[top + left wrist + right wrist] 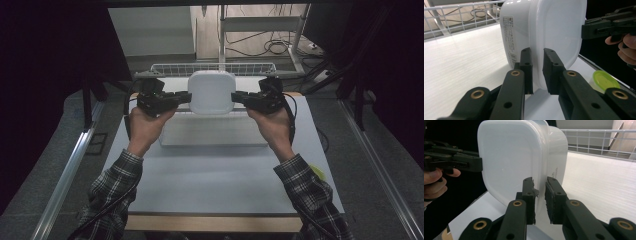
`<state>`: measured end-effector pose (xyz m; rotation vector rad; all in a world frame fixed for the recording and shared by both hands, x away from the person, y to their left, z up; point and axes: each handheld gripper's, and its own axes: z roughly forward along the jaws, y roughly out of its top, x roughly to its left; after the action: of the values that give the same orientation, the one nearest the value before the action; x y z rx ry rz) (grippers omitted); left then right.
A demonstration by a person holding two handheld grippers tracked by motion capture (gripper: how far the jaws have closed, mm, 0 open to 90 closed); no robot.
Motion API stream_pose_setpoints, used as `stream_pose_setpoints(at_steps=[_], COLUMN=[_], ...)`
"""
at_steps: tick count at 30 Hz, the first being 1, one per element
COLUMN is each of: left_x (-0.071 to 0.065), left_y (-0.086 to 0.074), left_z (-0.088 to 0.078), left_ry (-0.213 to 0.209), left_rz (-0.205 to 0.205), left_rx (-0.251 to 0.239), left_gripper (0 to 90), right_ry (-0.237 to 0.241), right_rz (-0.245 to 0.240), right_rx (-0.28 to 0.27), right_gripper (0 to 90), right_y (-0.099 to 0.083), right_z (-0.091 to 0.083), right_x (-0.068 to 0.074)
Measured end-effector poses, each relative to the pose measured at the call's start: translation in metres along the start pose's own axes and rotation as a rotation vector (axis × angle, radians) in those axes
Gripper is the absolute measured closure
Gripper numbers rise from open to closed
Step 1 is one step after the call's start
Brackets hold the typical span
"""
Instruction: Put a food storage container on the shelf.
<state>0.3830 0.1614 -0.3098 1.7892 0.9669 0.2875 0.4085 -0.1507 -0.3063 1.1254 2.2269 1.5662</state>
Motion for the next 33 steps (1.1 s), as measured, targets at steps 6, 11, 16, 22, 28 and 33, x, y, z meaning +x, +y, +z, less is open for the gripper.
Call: stream_pose_setpoints(at_steps=[6,11,16,22,28,33], left_x=[0.002,0.007,0.011,0.011,0.010,0.015], left_y=[0.007,0.008,0.006,0.005,0.007,0.008], left_z=[0.007,0.013,0.017,0.018,0.020,0.023], left_ry=[0.001,0.000,0.003,0.023,0.041,0.043], left_rz=[-0.006,-0.025,-0.036,-0.012,0.016,0.013], left_rx=[0.004,0.003,0.005,-0.001,-0.009,-0.012], left_gripper=[79.0,78.7,78.0,76.0,67.6,65.5], right_ry=[-0.004,-0.018,-0.029,-0.028,-0.029,-0.031], right_rz=[0.019,0.027,0.023,0.032,0.018,0.009], right_rx=[-0.003,-0.002,0.009,0.013,0.006,-0.001], right_gripper=[78.1,77.7,77.5,76.9,71.9,69.8], right_y=[0.005,0.008,0.011,0.013,0.015,0.017], right_z=[0.003,0.006,0.010,0.014,0.017,0.020], right_x=[-0.009,-0.013,-0.013,-0.015,-0.013,-0.011])
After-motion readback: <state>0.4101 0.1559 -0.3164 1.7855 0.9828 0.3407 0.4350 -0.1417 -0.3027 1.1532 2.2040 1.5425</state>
